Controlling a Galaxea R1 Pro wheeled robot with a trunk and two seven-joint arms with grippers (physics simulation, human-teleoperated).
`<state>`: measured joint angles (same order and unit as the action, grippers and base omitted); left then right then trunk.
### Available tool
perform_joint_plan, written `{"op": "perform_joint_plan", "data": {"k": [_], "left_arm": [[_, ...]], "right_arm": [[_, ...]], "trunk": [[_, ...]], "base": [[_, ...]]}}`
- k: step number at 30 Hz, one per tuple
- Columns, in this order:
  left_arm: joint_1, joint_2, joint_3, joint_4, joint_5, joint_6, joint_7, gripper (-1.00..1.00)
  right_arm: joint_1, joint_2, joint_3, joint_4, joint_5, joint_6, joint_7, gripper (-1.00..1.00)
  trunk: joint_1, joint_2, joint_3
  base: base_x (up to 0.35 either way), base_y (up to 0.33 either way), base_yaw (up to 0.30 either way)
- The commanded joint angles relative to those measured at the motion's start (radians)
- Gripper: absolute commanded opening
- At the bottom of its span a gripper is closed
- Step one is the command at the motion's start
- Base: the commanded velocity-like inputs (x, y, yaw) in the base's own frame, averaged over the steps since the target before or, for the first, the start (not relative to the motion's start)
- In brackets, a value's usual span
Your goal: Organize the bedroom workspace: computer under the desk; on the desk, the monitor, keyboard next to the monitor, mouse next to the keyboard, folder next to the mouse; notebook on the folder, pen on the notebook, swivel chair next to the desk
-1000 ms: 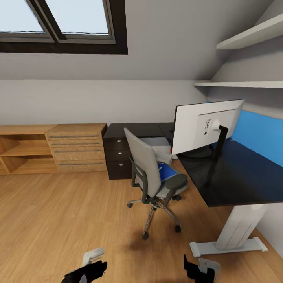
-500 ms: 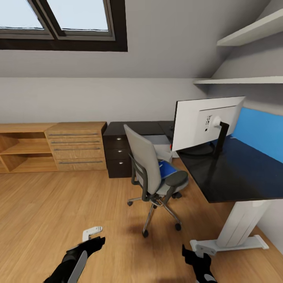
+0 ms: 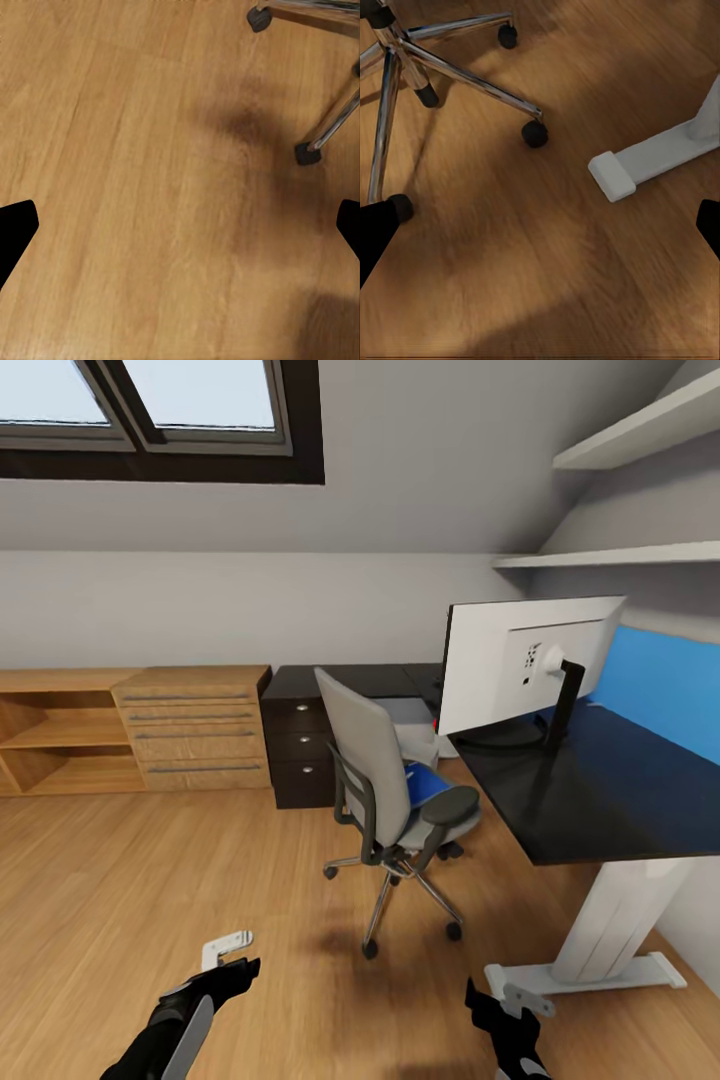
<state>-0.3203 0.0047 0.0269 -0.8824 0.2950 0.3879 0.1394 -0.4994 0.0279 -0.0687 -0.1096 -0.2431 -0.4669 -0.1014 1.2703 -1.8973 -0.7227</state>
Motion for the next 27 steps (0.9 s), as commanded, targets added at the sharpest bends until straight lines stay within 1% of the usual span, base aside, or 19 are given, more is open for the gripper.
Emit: {"op": "perform_joint_plan", "data": {"k": [1, 3, 5, 6, 8, 9, 11, 12, 13, 14, 19, 21, 27], "left_arm": [[0.000, 0.001, -0.001, -0.002, 0.011, 0.004, 0.006, 1.00], [-0.001, 0.001, -0.001, -0.010, 0.010, 0.001, 0.006, 1.00], [-0.001, 0.001, -0.001, -0.046, 0.010, -0.007, 0.006, 1.00], [0.004, 0.000, -0.002, -0.086, 0.010, -0.012, 0.007, 1.00], [0.021, 0.000, -0.002, -0.137, 0.010, -0.015, 0.007, 1.00], [0.050, 0.000, -0.003, -0.193, 0.009, -0.017, 0.007, 1.00], [0.084, 0.000, -0.003, -0.250, 0.008, -0.018, 0.007, 1.00], [0.118, -0.001, -0.004, -0.306, 0.008, -0.018, 0.008, 1.00], [0.134, -0.001, -0.004, -0.333, 0.008, -0.018, 0.009, 1.00], [0.162, -0.001, -0.005, -0.386, 0.008, -0.018, 0.009, 1.00], [0.228, -0.002, -0.005, -0.506, 0.007, -0.015, 0.011, 1.00], [0.244, -0.001, -0.005, -0.534, 0.006, -0.014, 0.012, 1.00], [0.250, 0.000, -0.005, -0.544, 0.004, -0.014, 0.013, 1.00]], "right_arm": [[-0.001, 0.001, -0.006, 0.003, 0.003, -0.006, 0.001, 1.00], [-0.001, 0.002, -0.006, 0.011, 0.006, -0.018, 0.001, 1.00], [-0.001, 0.002, -0.006, 0.020, 0.013, -0.034, 0.001, 1.00], [-0.001, 0.002, -0.005, 0.026, 0.023, -0.046, 0.002, 1.00], [-0.001, 0.003, -0.005, 0.031, 0.037, -0.056, 0.002, 1.00], [0.000, 0.004, -0.005, 0.035, 0.053, -0.062, 0.002, 1.00], [0.000, 0.003, -0.005, 0.037, 0.070, -0.066, 0.001, 1.00], [-0.001, 0.003, -0.005, 0.038, 0.083, -0.069, 0.001, 1.00], [-0.001, 0.003, -0.005, 0.039, 0.088, -0.070, 0.001, 1.00], [-0.001, 0.002, -0.006, 0.040, 0.094, -0.072, 0.000, 1.00], [-0.001, 0.003, -0.005, 0.041, 0.105, -0.074, 0.000, 1.00], [0.000, 0.002, -0.005, 0.042, 0.107, -0.076, 0.000, 1.00], [-0.001, 0.002, -0.005, 0.042, 0.108, -0.076, 0.000, 1.00]], "trunk": [[0.004, -0.008, -0.004], [0.011, -0.022, -0.010], [0.019, -0.036, -0.017], [0.023, -0.043, -0.020], [0.031, -0.057, -0.026], [0.034, -0.064, -0.029], [0.042, -0.078, -0.036], [0.046, -0.085, -0.039], [0.050, -0.092, -0.042], [0.054, -0.099, -0.045], [0.073, -0.134, -0.061], [0.080, -0.148, -0.067], [0.103, -0.190, -0.086]], "base": [[0.000, 0.000, 0.000], [0.000, 0.000, 0.000], [0.000, 0.000, 0.000], [0.000, 0.000, 0.000], [0.000, 0.000, 0.000], [0.000, 0.000, 0.000], [0.000, 0.000, 0.000], [0.000, 0.000, 0.000], [0.000, 0.000, 0.000], [0.000, 0.000, 0.000], [0.000, 0.000, 0.000], [0.000, 0.000, 0.000], [0.000, 0.000, 0.000]]}}
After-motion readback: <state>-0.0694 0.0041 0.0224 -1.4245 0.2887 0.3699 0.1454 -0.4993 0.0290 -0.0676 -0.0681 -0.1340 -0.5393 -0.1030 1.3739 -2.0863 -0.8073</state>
